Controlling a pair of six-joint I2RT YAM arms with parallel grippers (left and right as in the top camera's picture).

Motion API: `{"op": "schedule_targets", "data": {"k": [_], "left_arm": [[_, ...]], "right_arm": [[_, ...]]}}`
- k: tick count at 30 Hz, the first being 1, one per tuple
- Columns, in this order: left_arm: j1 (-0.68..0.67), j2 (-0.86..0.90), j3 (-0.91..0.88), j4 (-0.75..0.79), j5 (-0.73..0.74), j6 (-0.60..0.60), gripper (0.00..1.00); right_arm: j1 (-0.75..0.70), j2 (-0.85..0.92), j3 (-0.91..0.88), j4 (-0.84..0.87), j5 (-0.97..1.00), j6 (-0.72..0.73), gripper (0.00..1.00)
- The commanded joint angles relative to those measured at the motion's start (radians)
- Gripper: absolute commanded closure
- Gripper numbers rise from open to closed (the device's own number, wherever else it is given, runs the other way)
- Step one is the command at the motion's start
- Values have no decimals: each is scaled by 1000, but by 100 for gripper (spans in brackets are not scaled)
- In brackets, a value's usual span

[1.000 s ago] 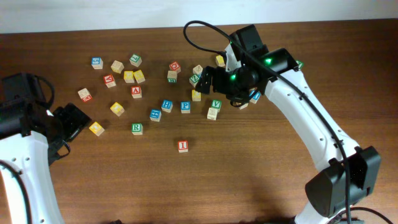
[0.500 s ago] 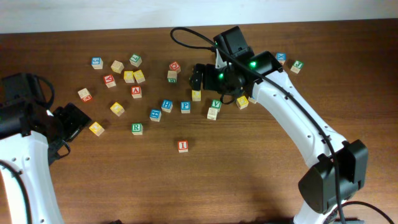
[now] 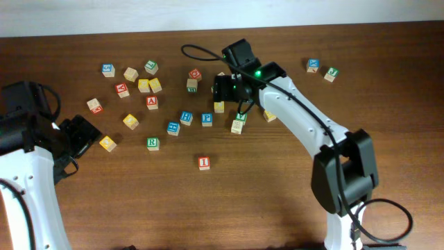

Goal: Spell out ICRA
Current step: 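Lower the right gripper and grasp the yellow C block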

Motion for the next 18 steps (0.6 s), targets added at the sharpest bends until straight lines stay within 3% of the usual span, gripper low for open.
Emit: {"op": "schedule_targets", "data": {"k": [1,7,9,18], "left_arm": [[6,-3,11,0,-11,-9,1],[6,-3,11,0,-11,-10,1],[6,-3,11,0,-11,-10,1],[6,-3,11,0,-11,-10,1]], "right_arm": [[11,45,18,58,69,-11,23],[70,119,18,101,192,-60,24],[88,148,18,123,207,-58,30],[111,235,18,183,210,-57,37]]}}
